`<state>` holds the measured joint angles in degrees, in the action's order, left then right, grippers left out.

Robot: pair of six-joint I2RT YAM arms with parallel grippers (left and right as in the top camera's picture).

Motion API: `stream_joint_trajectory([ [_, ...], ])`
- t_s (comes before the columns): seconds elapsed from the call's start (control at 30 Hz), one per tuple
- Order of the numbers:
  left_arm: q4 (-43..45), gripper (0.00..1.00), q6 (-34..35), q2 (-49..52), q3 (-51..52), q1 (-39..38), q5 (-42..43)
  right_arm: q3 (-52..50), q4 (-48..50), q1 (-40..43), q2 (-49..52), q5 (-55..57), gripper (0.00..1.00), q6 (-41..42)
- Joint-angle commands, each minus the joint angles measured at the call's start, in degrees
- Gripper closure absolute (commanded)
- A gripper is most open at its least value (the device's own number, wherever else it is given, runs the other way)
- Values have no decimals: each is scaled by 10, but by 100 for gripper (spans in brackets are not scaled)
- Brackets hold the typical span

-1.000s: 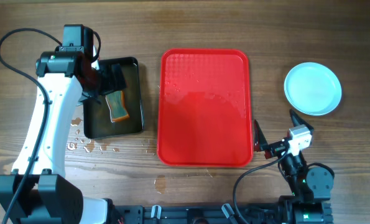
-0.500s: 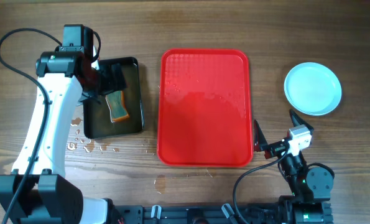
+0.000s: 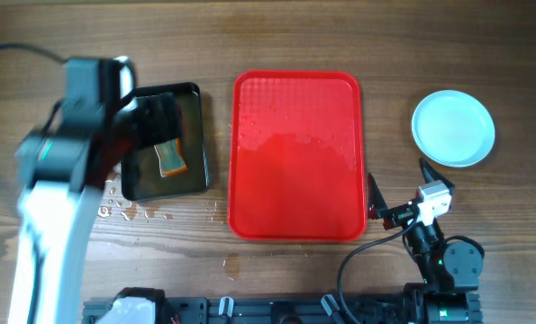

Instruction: Clean dirty plates on tray and stack at the side

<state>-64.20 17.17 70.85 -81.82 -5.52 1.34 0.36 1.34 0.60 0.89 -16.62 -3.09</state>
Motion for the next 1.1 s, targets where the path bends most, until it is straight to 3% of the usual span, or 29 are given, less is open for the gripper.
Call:
stream_joint_trajectory([
  [0.0,79,0,-3,-146,65,22,-10,-1,1,2,-6,3,0,4],
  [0.23,362,0,-3,-463,408,65,51,-1,1,2,-6,3,0,5],
  [0.5,501,0,-2,-695,672,65,98,-1,1,2,-6,3,0,5],
  [0.77,624,0,-3,-707,805,55,91,-1,1,2,-6,3,0,4],
  [1.07,608,0,-3,-705,815,54,91,-1,1,2,-6,3,0,5],
])
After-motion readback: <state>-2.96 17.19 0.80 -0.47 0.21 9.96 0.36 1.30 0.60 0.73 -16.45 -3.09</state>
